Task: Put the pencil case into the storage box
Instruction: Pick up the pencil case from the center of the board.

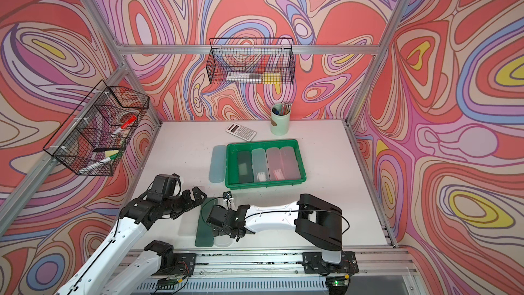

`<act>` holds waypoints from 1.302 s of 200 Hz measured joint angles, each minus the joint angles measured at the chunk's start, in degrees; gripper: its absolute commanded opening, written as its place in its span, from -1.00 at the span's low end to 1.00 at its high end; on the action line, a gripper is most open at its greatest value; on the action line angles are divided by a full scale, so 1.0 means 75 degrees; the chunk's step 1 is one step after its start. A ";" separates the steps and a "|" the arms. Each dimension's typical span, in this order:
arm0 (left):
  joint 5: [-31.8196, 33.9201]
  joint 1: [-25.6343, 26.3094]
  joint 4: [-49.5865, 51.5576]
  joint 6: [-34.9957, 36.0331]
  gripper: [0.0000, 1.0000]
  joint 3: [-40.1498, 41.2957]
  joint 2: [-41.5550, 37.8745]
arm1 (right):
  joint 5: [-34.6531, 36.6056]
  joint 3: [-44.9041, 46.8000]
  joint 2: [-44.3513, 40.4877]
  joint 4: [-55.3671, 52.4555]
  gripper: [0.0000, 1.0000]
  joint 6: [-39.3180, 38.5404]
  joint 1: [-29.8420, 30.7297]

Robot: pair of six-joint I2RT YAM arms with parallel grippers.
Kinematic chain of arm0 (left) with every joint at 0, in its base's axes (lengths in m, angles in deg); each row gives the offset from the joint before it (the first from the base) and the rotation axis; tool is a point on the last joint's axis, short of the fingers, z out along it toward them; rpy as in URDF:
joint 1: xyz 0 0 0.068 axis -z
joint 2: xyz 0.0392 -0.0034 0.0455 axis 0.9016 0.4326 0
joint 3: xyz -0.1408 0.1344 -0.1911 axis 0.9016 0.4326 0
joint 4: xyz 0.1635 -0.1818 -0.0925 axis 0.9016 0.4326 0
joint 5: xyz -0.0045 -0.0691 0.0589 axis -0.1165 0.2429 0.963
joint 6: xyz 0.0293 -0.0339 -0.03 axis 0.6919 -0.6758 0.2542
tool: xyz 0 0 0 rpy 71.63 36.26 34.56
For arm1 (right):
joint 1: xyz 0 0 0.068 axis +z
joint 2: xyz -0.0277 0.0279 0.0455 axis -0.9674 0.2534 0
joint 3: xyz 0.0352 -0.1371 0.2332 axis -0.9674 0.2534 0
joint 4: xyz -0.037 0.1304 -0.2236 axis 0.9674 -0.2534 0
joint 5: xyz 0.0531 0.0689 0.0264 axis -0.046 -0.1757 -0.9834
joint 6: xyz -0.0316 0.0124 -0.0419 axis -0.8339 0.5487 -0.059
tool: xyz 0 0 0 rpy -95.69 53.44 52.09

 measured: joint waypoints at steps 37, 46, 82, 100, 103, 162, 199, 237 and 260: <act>0.0035 0.0000 0.0108 0.0023 0.98 -0.0236 -0.0119 | 0.0175 -0.0490 0.0431 -0.0510 0.97 0.0032 0.0102; 0.0020 0.0000 0.0128 0.0023 0.99 -0.0280 -0.0125 | 0.0233 -0.0565 0.0484 -0.0635 0.96 0.0058 0.0119; 0.0029 0.0000 0.0321 0.0047 0.99 -0.0583 -0.0259 | 0.0481 -0.0463 0.0437 -0.0836 0.96 0.0356 0.0134; 0.0029 0.0000 0.0318 0.0055 0.99 -0.0644 -0.0393 | 0.0603 -0.0067 0.0131 -0.0810 0.96 0.0498 0.0134; 0.0032 0.0000 0.0321 0.0055 0.99 -0.0644 -0.0417 | 0.0629 0.0020 0.0058 -0.0813 0.96 0.0504 0.0134; 0.0029 0.0000 0.0323 0.0052 0.98 -0.0644 -0.0533 | 0.0740 0.1090 -0.1323 -0.0685 0.96 0.0020 0.0134; 0.0055 0.0000 0.0265 0.0047 0.99 -0.0539 -0.0697 | 0.0711 0.1020 -0.1402 -0.0580 0.96 -0.0574 0.0134; 0.0085 0.0000 0.0268 0.0047 0.99 -0.0478 -0.0845 | 0.0565 0.0731 -0.0874 -0.0711 0.96 -0.0898 0.0146; 0.0117 0.0000 0.0268 0.0047 0.99 -0.0478 -0.0842 | 0.0536 0.0583 -0.0627 -0.0866 0.96 -0.0903 0.0189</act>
